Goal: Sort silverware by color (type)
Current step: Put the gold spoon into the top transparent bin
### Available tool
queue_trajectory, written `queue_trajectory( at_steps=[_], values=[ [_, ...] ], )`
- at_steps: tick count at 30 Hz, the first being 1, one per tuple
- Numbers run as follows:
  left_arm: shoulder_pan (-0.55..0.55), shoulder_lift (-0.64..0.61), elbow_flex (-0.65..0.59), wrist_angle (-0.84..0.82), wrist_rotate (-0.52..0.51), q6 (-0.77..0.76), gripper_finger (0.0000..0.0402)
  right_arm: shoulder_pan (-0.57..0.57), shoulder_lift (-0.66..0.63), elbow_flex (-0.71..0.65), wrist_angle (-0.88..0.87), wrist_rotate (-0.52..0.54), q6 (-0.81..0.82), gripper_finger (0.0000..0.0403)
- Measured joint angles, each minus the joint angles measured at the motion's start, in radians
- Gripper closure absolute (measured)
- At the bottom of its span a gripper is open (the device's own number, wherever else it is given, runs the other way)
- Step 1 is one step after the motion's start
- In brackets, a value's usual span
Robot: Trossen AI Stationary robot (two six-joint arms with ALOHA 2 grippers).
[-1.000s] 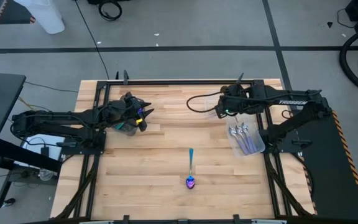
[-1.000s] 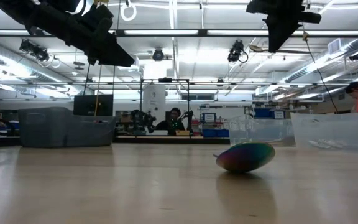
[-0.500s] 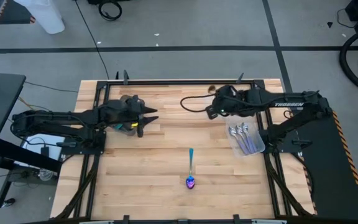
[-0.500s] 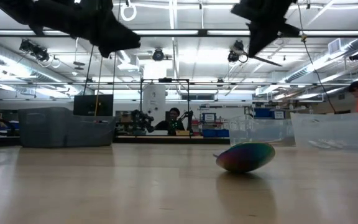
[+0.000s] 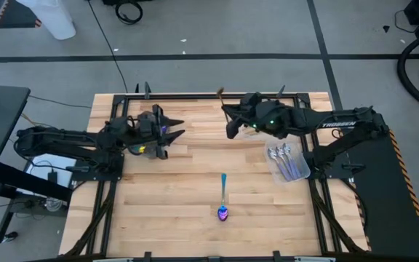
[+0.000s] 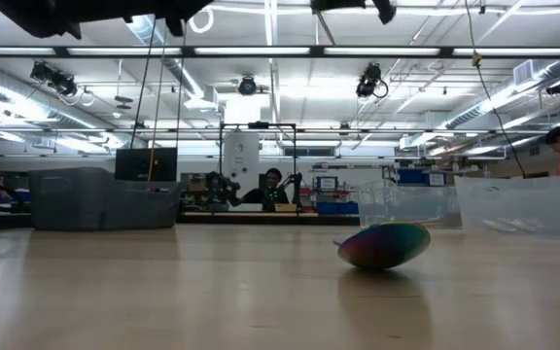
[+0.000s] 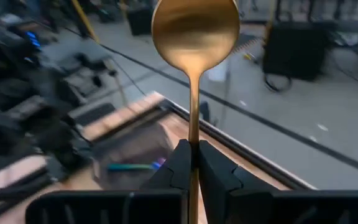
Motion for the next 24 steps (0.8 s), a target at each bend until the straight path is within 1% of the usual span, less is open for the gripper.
queue_trajectory(
  at_steps=[6,13,16,18,21,24],
  values=[
    [0.001,0.109,0.001,0.219,0.0,0.021,0.0249,0.004,0.0,0.0,0.123,-0.069,-0.103,0.0379],
    [0.002,0.254,0.003,0.456,-0.001,0.024,0.0249,0.004,0.001,0.0,0.201,-0.213,-0.18,0.0379],
    [0.002,0.299,0.045,0.448,-0.011,0.006,0.0249,0.004,0.001,0.0,0.225,-0.245,-0.219,0.0379],
    [0.002,0.335,0.098,0.422,-0.012,-0.008,0.0249,0.004,0.001,0.0,0.241,-0.26,-0.232,0.0379],
    [0.002,0.378,0.177,0.31,-0.014,-0.027,0.0249,0.004,0.001,0.0,0.255,-0.286,-0.248,0.0379],
    [0.003,0.408,0.263,0.197,-0.033,-0.029,0.0249,0.004,0.001,0.0,0.255,-0.29,-0.249,0.0379]
  ],
)
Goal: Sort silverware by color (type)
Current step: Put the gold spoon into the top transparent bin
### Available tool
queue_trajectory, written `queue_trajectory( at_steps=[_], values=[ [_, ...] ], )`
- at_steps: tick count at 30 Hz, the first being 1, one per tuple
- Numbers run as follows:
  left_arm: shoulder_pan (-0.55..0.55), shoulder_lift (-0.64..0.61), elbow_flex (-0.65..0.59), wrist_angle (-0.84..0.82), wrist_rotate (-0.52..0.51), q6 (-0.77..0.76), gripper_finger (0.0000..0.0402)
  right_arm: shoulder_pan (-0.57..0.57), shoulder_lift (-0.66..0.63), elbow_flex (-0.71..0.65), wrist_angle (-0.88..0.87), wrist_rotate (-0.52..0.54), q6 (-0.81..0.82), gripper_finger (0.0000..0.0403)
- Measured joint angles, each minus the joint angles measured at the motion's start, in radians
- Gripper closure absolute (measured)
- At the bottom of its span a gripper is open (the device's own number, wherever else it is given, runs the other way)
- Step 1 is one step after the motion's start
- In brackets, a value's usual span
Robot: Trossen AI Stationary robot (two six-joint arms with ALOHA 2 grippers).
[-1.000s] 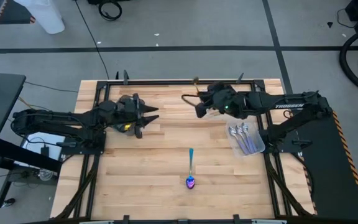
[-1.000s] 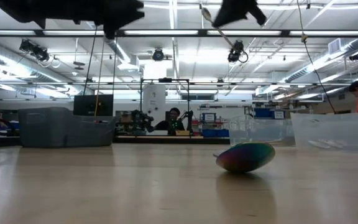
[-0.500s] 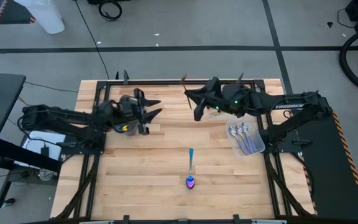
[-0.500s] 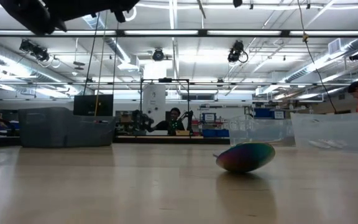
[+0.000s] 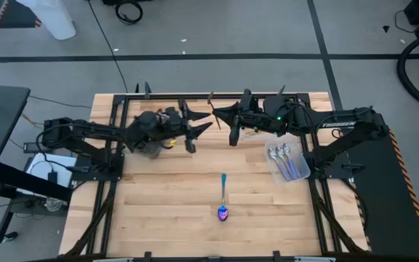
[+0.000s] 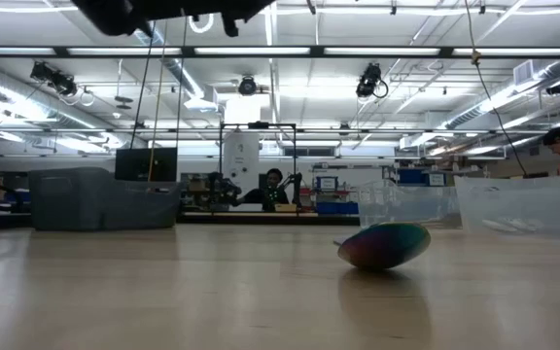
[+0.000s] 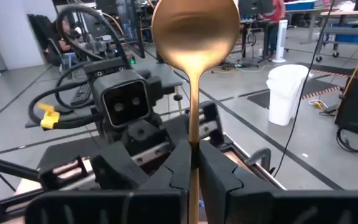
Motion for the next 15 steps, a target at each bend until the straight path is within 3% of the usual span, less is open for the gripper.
queue_trajectory(
  at_steps=[6,15],
  values=[
    [0.001,0.058,0.134,-0.175,-0.013,-0.013,0.0249,0.0,0.0,0.0,-0.005,-0.006,-0.006,0.0378],
    [0.001,0.074,0.177,-0.213,-0.013,-0.027,0.0263,0.0,0.0,0.0,-0.008,-0.006,-0.027,0.0378]
  ],
)
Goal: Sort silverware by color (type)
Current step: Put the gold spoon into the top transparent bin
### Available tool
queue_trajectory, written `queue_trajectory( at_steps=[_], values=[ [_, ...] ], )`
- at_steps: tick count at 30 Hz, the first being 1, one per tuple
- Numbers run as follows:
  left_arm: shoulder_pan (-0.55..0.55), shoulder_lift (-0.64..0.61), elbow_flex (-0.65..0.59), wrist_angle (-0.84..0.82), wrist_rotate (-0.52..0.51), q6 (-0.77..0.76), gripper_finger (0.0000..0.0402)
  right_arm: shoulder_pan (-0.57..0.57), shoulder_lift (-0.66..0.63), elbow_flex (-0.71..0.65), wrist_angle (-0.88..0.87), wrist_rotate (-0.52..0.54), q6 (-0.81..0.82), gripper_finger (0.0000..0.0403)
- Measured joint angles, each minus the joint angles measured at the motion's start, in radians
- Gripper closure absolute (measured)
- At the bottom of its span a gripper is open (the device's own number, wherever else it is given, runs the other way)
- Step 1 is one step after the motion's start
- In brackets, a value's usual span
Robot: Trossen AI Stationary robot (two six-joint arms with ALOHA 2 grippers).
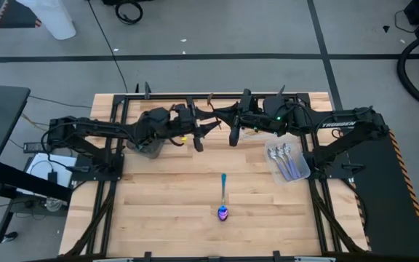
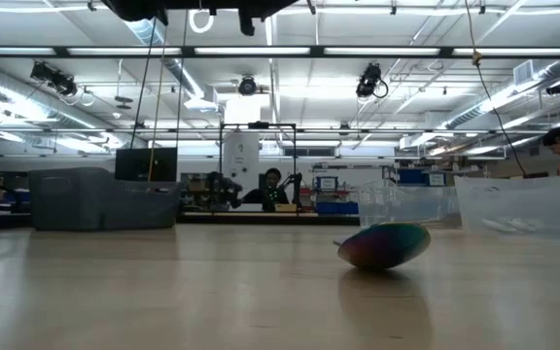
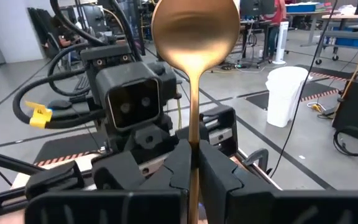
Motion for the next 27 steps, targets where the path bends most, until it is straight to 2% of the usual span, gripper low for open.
queue_trajectory(
  at_steps=[7,14,23,27],
  values=[
    [-0.001,0.0,0.0,-0.022,0.001,-0.006,0.0309,0.0,0.0,0.0,-0.002,0.0,-0.02,0.0378],
    [0.0,0.002,0.0,-0.027,0.001,-0.063,0.0374,0.0,0.0,0.0,-0.009,-0.014,-0.087,0.0378],
    [-0.001,0.004,0.0,-0.04,0.002,-0.083,0.0377,0.007,0.0,0.0,-0.029,-0.019,-0.094,0.0376],
    [-0.001,0.005,-0.001,-0.072,0.003,-0.104,0.0377,0.008,0.0,0.0,-0.069,-0.008,-0.045,0.0359]
  ],
)
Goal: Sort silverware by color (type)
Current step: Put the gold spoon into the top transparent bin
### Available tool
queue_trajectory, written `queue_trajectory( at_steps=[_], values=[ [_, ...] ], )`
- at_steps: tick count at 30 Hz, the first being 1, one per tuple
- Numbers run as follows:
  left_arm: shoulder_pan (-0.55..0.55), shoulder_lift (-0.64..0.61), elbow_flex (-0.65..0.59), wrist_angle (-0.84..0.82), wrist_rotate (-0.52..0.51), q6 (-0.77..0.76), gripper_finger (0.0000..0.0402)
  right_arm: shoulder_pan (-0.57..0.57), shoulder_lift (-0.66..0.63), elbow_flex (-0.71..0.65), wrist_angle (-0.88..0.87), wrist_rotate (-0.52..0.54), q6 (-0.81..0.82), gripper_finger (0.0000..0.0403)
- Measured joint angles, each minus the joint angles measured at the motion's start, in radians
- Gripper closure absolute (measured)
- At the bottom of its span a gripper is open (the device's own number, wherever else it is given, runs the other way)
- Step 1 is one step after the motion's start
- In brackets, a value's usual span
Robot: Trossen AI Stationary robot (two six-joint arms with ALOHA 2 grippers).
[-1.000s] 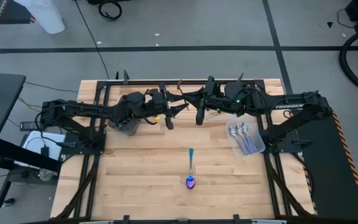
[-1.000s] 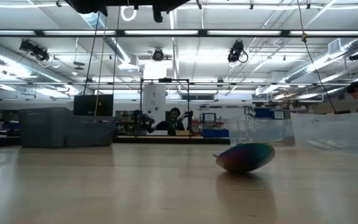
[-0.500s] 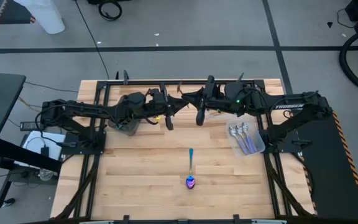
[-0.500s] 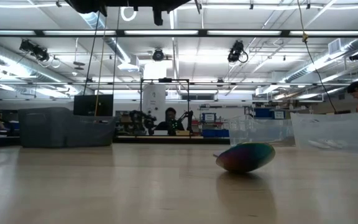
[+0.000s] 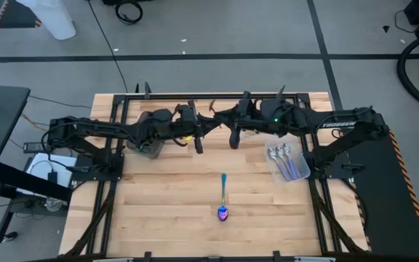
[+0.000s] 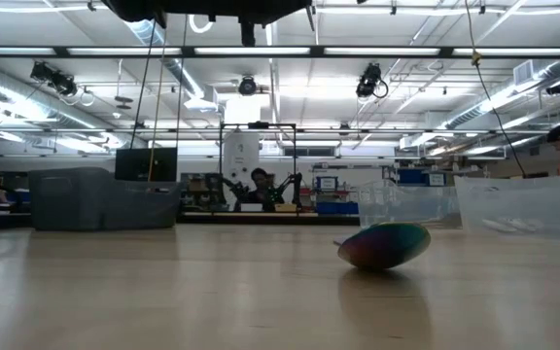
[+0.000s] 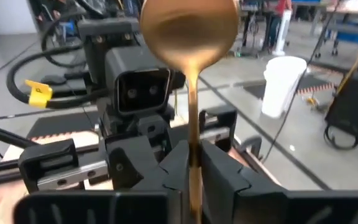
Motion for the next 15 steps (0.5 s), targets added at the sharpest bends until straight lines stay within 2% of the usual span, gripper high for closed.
queue_trajectory(
  at_steps=[9,15],
  values=[
    [0.032,0.0,0.0,-0.097,0.034,-0.052,0.0376,0.01,-0.001,0.0,-0.169,0.034,0.091,0.0295],
    [0.055,0.0,0.0,-0.159,0.05,-0.08,0.0376,0.04,-0.002,0.0,-0.221,0.068,0.111,0.0274]
  ],
)
